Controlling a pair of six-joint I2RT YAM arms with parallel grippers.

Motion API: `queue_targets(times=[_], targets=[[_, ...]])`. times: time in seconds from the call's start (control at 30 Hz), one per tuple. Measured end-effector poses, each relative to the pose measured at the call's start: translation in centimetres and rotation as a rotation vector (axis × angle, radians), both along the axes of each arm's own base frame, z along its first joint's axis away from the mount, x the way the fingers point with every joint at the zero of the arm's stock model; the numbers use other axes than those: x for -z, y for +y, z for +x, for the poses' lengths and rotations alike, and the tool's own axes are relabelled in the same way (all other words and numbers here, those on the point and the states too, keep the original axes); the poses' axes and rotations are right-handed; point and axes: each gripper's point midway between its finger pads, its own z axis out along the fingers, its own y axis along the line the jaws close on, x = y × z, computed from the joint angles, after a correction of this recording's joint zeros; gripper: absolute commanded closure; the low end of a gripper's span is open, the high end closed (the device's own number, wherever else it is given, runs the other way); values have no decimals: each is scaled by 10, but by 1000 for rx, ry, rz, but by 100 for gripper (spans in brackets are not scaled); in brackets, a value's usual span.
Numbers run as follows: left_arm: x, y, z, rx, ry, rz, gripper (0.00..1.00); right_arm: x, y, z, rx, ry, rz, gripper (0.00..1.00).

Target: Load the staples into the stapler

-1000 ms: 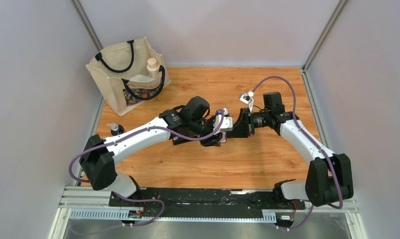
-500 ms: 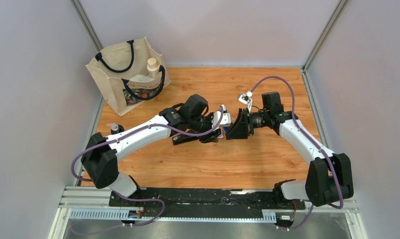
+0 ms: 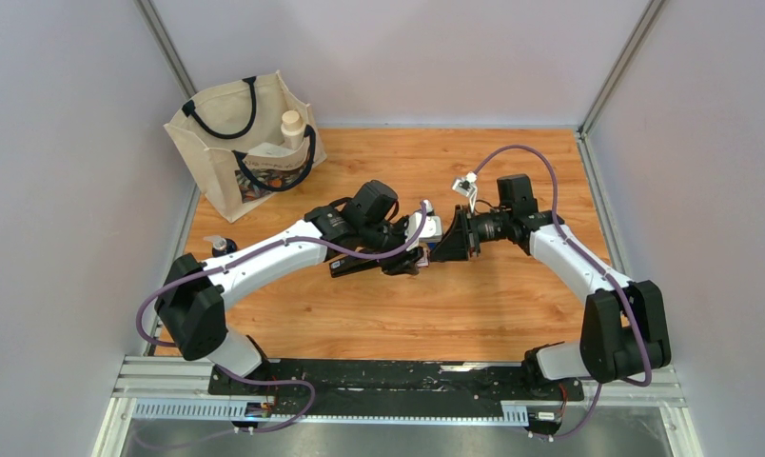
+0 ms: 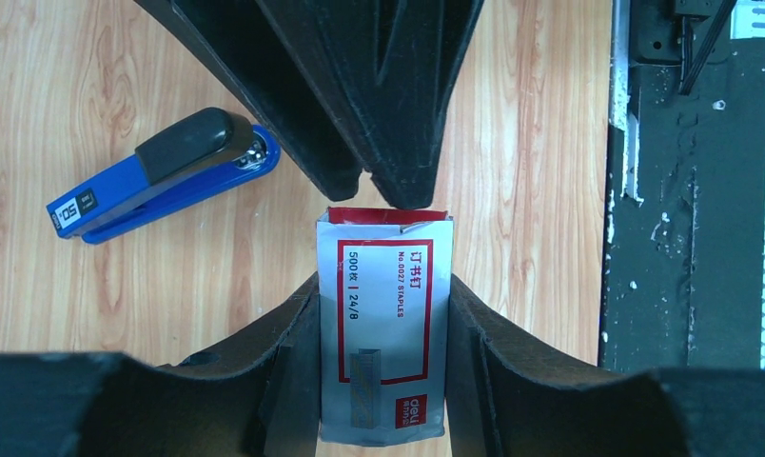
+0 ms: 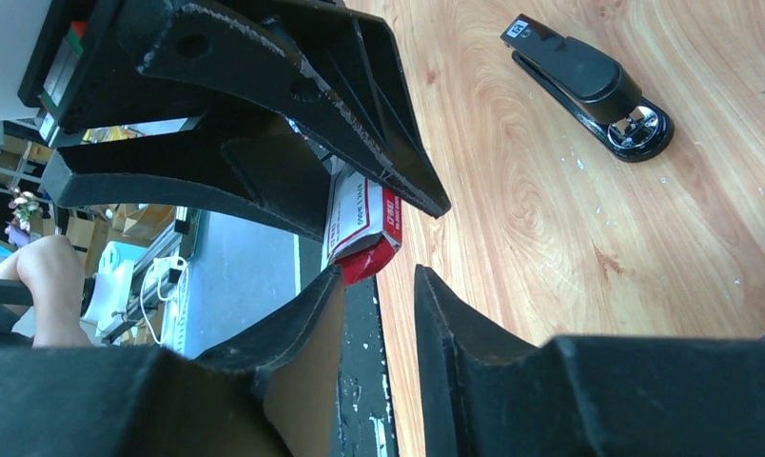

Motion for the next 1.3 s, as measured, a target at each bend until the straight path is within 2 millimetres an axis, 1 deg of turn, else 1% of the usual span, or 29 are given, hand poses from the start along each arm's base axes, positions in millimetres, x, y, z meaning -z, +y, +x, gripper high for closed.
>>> queue_targets(times=[0.07,0.23,0.5,0.9,1.07,1.2,1.3], targets=[[0,0,-1,3,5,-2,89,0,0,1,3,-5,0,68],[-1,-1,-3,7,12,-6,89,-1,1,3,8,-8,-1,69],[-1,-2,-4,10,15,-6,89,-1,1,4,10,-15,2,76],[2,-3,-6,13,20,-1,89,-2,3,3,1,-18,3,77],[5,-3,-6,15,25,5,89,0,5,2,0,-21,-4,82],[5,-3,-6,15,25,5,89,1,4,2,3,-22,-11,80],[5,-3,-6,14,25,6,89,2,5,2,-3,-32,-11,81]])
